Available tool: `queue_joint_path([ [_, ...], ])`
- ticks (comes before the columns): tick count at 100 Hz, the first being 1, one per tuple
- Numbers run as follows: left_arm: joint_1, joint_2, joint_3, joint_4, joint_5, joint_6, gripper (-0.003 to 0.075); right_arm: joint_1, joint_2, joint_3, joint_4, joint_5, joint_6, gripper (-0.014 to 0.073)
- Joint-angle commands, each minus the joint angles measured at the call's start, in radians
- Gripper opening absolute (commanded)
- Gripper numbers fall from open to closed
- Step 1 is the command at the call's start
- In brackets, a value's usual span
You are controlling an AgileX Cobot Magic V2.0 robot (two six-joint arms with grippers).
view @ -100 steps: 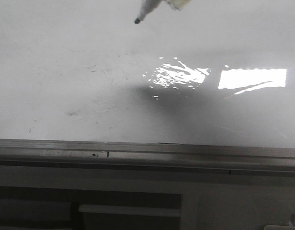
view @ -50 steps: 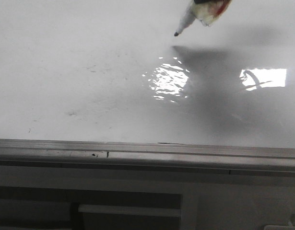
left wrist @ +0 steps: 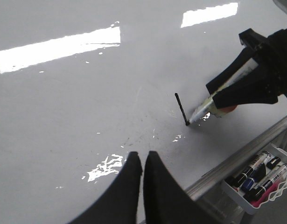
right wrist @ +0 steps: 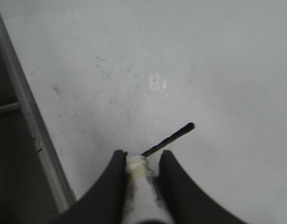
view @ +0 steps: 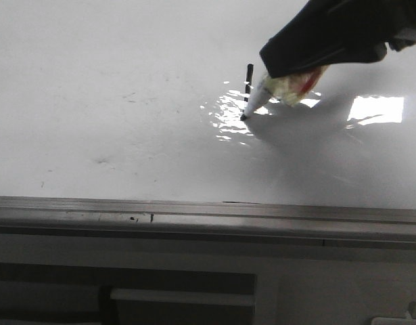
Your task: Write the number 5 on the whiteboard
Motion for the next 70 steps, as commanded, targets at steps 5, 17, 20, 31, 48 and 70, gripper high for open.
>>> queue_joint_path([
  [5, 0.002, 0.002, -0.025, -0.016, -0.074, -0.012, -0.002, 0.002, 0.004, -0.009, -0.002, -0.053, 0.02, -0.0053],
  [17, 0.002, 0.002, -0.025, -0.016, -0.074, -0.012, -0.002, -0.002, 0.0, -0.009, -0.012, -0.091, 0.022, -0.0053],
  [20, 0.002, 0.002, -0.025, -0.016, -0.074, -0.012, -0.002, -0.005, -0.002, -0.009, -0.014, -0.096, 0.022, -0.0053],
  [31, 0.002, 0.002, -0.025, -0.016, -0.074, -0.012, -0.002, -0.035, -0.019, -0.009, -0.017, -0.087, 0.024, -0.0053],
  [48, 0.002, 0.002, -0.025, -0.016, -0.074, -0.012, -0.002, -0.105, -0.066, 0.008, -0.017, -0.055, 0.028, -0.0053],
  [70, 0.002, 0.002, -0.025, -0.016, -0.074, -0.012, -0.002, -0.12, -0.11, 0.049, -0.017, 0.046, 0.085, -0.0052],
])
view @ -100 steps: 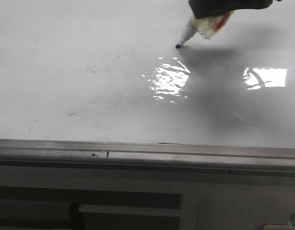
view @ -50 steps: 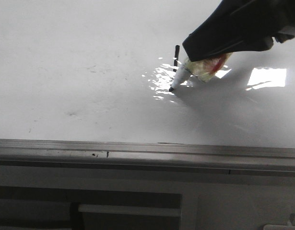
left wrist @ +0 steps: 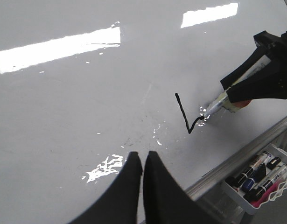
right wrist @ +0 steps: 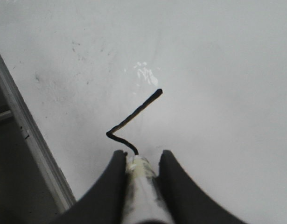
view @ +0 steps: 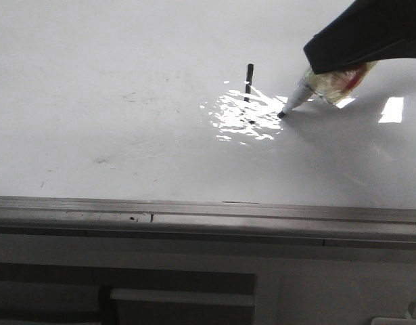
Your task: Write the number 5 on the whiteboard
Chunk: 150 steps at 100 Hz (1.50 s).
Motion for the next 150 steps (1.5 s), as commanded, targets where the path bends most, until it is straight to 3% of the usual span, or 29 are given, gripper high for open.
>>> queue_joint_path([
  [1, 0.002, 0.002, -0.025, -0.016, -0.074, -0.011, -0.002, -0.011, -0.016, -0.003, -0.015, -0.005, 0.031, -0.0052],
  [16, 0.002, 0.002, -0.025, -0.016, -0.074, -0.011, -0.002, 0.027, 0.02, 0.011, -0.012, -0.005, 0.05, -0.005],
  [37, 0.002, 0.002, -0.025, -0.016, -0.074, -0.011, -0.002, 0.128, 0.131, 0.004, 0.034, -0.143, 0.05, -0.005],
  [48, 0.002, 0.002, -0.025, -0.016, -0.074, -0.011, -0.002, 0.139, 0.122, -0.035, 0.034, -0.092, 0.05, -0.005],
  [61, 0.002, 0.002, -0.025, -0.016, -0.074, -0.011, -0.002, 0.139, 0.042, -0.11, 0.034, -0.004, 0.05, -0.005],
  [75, 0.002, 0.002, -0.025, -0.016, -0.074, -0.011, -0.002, 0.133, -0.026, -0.131, 0.028, -0.117, 0.05, -0.005],
  [99, 0.002, 0.002, -0.025, -0.016, -0.074, -0.011, -0.002, 0.066, 0.028, -0.131, 0.026, -0.132, 0.05, -0.005],
  [150, 0.002, 0.002, -0.025, -0.016, -0.074, -0.011, -0.002, 0.06, 0.11, -0.131, 0.041, -0.141, 0.05, -0.005],
])
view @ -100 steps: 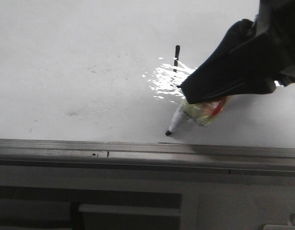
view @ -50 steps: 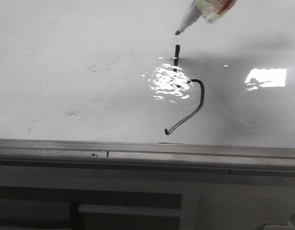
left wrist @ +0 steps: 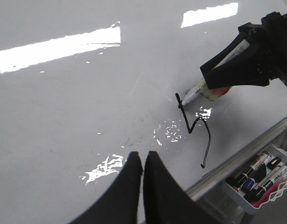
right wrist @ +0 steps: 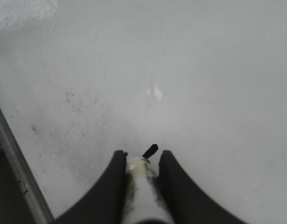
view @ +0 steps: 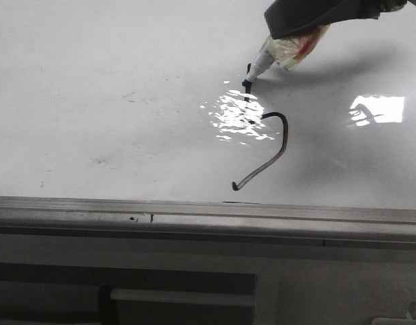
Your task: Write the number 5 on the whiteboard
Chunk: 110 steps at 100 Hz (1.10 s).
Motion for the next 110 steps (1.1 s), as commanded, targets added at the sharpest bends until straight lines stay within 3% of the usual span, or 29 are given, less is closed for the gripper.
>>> queue_joint_path([
  [1, 0.002, 0.002, -0.025, -0.016, -0.074, -0.011, -0.002, -0.007, 0.006, -0.025, -0.001, -0.06, -0.008, -0.0051],
  [24, 0.002, 0.002, -0.025, -0.016, -0.074, -0.011, -0.002, -0.022, -0.015, -0.023, -0.001, -0.07, -0.008, -0.005],
  [62, 0.002, 0.002, -0.025, -0.016, -0.072, -0.011, -0.002, -0.199, -0.159, 0.055, -0.011, -0.018, -0.008, -0.005],
  [95, 0.002, 0.002, -0.025, -0.016, -0.07, -0.011, -0.0018, -0.172, -0.201, -0.011, -0.011, 0.205, -0.008, -0.0051],
  [102, 0.002, 0.002, -0.025, -0.016, -0.067, -0.011, 0.002, -0.151, -0.23, -0.046, -0.006, 0.271, -0.008, -0.0051],
  [110, -0.003, 0.02, -0.038, -0.016, -0.023, -0.006, 0.0166, -0.115, -0.25, -0.086, -0.006, 0.327, -0.008, -0.0051],
])
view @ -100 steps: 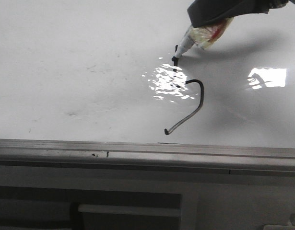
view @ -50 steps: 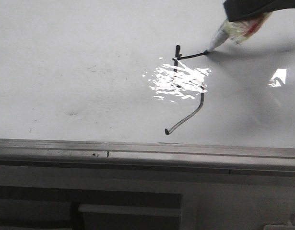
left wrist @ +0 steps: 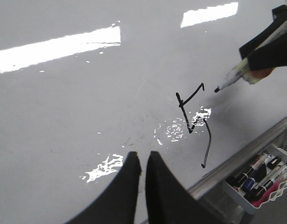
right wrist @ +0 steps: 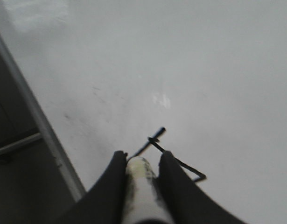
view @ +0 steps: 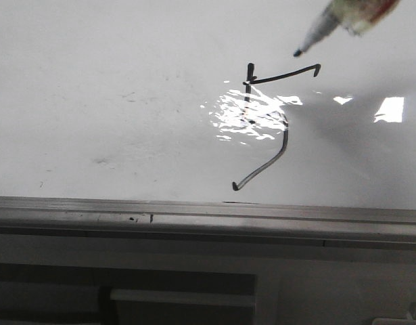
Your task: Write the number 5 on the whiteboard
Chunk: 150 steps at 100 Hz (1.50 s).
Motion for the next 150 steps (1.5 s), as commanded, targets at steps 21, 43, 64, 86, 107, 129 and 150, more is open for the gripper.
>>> queue_joint_path([
  [21, -0.111, 0.183, -0.146, -0.018, 0.092, 0.081, 0.0462, 0.141, -0.008, -0.107, 0.02, 0.084, -0.032, -0.0051],
  [43, -0.377, 0.373, -0.253, -0.012, 0.069, 0.268, 0.0418, 0.273, 0.062, -0.107, 0.012, 0.139, -0.106, -0.0051],
  [64, -0.487, 0.521, -0.271, -0.013, -0.062, 0.28, 0.0418, 0.403, 0.075, -0.107, 0.003, 0.094, -0.136, -0.0051],
  [86, -0.487, 0.568, -0.271, -0.062, -0.101, 0.279, 0.033, 0.434, 0.075, -0.107, 0.003, 0.094, -0.136, -0.0051],
  [107, -0.487, 0.568, -0.271, -0.062, -0.091, 0.279, -0.0018, 0.434, 0.075, -0.107, 0.001, 0.102, -0.136, -0.0051],
  [129, -0.487, 0.568, -0.271, -0.062, -0.073, 0.279, -0.002, 0.434, 0.075, -0.105, 0.001, 0.104, -0.133, 0.0031],
  [150, -0.487, 0.568, -0.271, -0.062, -0.073, 0.279, -0.002, 0.434, 0.073, -0.107, 0.001, 0.071, -0.119, 0.0525],
])
